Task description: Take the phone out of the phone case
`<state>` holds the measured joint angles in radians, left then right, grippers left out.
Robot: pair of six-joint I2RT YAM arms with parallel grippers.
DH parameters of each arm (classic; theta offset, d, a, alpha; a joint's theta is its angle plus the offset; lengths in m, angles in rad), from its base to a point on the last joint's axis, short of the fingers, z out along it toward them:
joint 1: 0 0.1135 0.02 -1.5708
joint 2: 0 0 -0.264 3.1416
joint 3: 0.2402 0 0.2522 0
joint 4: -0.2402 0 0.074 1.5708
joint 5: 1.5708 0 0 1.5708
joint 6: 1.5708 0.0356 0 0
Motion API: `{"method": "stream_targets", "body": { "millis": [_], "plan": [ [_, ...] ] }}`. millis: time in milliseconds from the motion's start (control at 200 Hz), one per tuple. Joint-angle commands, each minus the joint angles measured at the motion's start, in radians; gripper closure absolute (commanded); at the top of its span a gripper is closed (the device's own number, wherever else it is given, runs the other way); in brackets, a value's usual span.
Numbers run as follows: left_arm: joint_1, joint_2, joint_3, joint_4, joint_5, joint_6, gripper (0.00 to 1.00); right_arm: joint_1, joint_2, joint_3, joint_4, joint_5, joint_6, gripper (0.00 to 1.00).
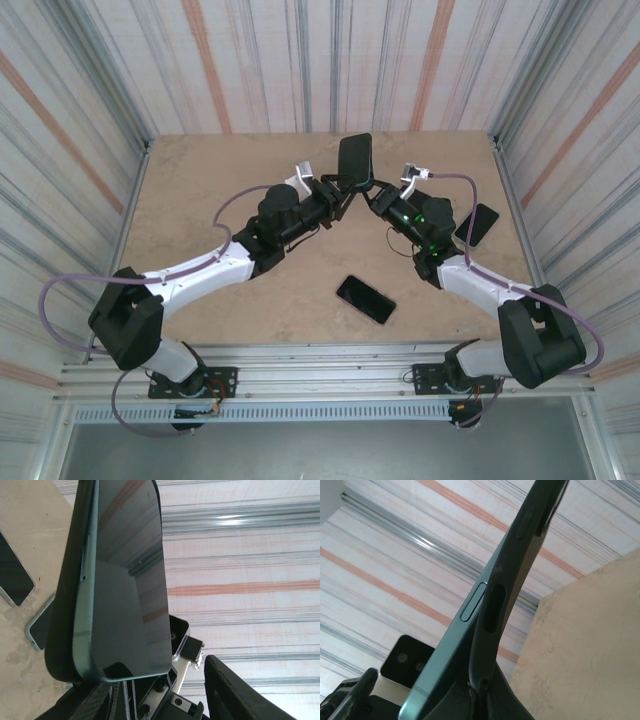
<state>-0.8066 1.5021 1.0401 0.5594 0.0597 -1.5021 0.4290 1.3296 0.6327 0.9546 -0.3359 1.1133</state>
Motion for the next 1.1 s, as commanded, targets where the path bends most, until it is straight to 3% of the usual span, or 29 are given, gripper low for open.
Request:
{"method": "stream_targets", "body": {
  "millis": [0,276,661,1092],
  "plan": [
    [-0.005,0.011,0.0,0.047,-0.142,-0.029,0.52,0.017,-0.032,-0.017,0.133,0.005,-0.036,1.0],
    [-0.05,0.07,0.045,0.138,-0.229,-0.082,0.62,0.021,-0.032,-0.048,0.181,0.034,-0.055,1.0],
    [-0.057,0.094,0.104,0.131,-0.18,-0.079,1.0,0.019,-0.08,-0.07,0.047,0.118,-0.109,1.0],
    [-0.021,0.031,0.091,0.101,-0.029,-0.033,1.0,0.055,-0.069,0.012,-0.344,0.355,-0.219,1.0]
  ]
}}
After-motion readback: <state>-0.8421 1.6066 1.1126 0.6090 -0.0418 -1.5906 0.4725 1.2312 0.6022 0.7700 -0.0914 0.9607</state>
